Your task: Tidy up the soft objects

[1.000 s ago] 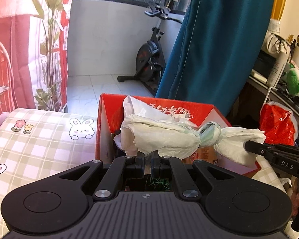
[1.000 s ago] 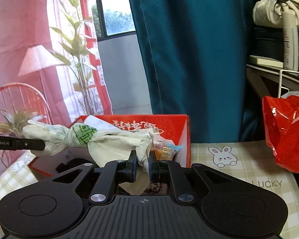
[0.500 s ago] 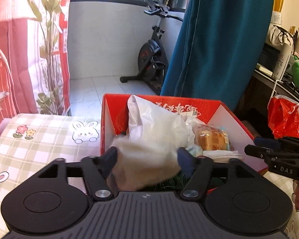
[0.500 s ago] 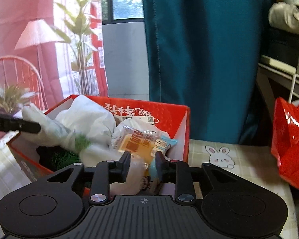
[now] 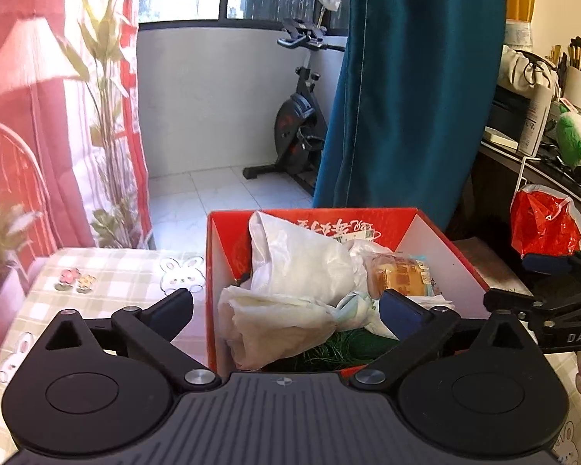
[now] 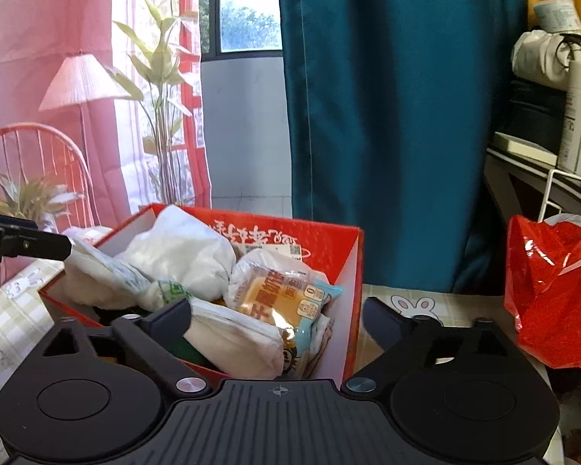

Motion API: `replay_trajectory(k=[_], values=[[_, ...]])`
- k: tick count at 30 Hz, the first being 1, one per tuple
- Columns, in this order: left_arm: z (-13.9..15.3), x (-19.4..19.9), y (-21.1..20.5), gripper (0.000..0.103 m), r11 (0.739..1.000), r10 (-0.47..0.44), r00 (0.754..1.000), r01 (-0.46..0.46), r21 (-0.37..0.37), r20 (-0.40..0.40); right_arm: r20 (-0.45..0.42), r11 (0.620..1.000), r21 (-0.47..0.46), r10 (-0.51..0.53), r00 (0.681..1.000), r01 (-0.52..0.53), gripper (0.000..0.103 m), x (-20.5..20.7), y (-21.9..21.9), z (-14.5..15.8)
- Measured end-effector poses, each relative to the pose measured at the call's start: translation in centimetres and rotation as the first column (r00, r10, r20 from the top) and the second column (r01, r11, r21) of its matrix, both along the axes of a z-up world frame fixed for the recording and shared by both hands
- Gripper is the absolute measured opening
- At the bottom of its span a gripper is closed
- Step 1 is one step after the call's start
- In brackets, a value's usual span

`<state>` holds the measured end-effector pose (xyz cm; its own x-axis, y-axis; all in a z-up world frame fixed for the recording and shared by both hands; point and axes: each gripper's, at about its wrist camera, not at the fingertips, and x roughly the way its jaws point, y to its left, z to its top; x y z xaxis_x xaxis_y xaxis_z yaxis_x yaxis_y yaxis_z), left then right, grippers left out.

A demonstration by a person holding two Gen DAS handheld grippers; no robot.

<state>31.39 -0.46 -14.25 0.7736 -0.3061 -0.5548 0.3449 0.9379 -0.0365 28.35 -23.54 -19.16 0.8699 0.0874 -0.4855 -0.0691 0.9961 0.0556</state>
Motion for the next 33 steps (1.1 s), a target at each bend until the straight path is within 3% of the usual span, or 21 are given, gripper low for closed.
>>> replay_trajectory(k=[7, 11, 20, 33], values=[[2.0, -3.0, -0.6, 0.103, 0.995, 0.048, 0.995, -0.056, 0.082, 0.086, 0.030, 1.000, 0.010, -0.006, 1.000, 0.006, 0.103, -2.0, 0.2, 2.5], [3.7, -5.2, -0.2, 0.103, 0.997, 0.048, 0.990, -0.056, 0.054, 0.133, 0.043, 0.999, 0.042, -0.016, 0.999, 0.015, 0.103, -3.3, 0.1, 4.2], [7.6, -9.6, -0.4, 0.103, 0.994, 0.067, 0.981, -0.082, 0.075, 0.184, 0.093, 0.995, 0.100, -0.023, 0.995, 0.014, 0.103, -7.6, 1.1, 8.8], [12.8, -18.6, 0.1, 0.103, 0.989, 0.105, 0.957, -0.130, 0.076, 0.271, 0.170, 0.997, 0.073, -0.051, 0.984, 0.039, 0.103, -15.8, 4.0, 15.6]])
